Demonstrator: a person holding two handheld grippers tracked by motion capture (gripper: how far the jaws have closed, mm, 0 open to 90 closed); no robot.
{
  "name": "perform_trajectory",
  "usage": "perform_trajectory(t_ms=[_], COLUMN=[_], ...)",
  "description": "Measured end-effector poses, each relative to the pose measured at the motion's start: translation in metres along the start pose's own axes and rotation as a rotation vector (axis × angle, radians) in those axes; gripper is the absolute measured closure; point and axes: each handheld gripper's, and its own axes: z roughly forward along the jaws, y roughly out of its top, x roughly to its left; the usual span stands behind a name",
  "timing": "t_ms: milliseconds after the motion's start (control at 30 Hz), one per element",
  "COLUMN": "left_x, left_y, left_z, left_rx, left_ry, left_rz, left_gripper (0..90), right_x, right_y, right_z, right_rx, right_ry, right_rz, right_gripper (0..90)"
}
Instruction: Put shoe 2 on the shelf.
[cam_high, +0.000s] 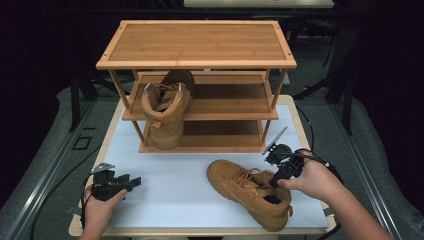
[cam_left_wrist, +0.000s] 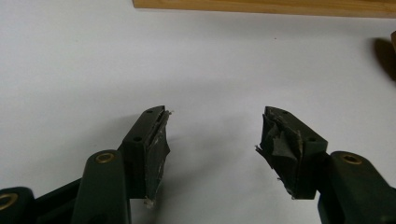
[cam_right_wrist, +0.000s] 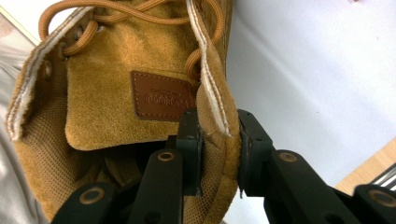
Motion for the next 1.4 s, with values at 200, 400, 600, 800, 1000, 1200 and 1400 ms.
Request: perform_trajectory(t_ms=[200,400,600,800,1000,1200,1400], left_x=[0.0,0.001,0.001,0.0,0.001,0.001,0.0], left_y=[0.0,0.0,0.0,0.0,0.0,0.0,0.0], left_z=[0.0,-0.001,-0.001,0.001,0.001,0.0,-0.001], left_rx=[0.0,-0.003,-0.005,0.003,0.014,0.012,0.002], left_ry=[0.0,0.01,0.005,-0.004,-0.001,-0.003,-0.006], left_rz=[0.002,-0.001,-0.01,-0.007,-0.014,-0.014,-0.017], left_gripper=[40.7,40.7,40.2,40.2,40.3,42.3,44.0], right_x=[0.001,0.003,0.005,0.002,0.004,0.005,0.002], right_y=[0.004,0.005,0.007,0.008,0.01,0.01,0.006], right_z=[0.001,0.001,0.002,0.005,0.014,0.012,0.01], right_rx=[0.033,0.037,0.056,0.084,0.121,0.122,0.101], right_ry=[0.0,0.0,0.005,0.002,-0.023,-0.003,0.021], right_rz=[-0.019,-0.053,-0.066,-0.057,-0.062,-0.017,0.004], right_gripper=[75.0,76.0,75.3,73.3,74.0,76.6,78.6])
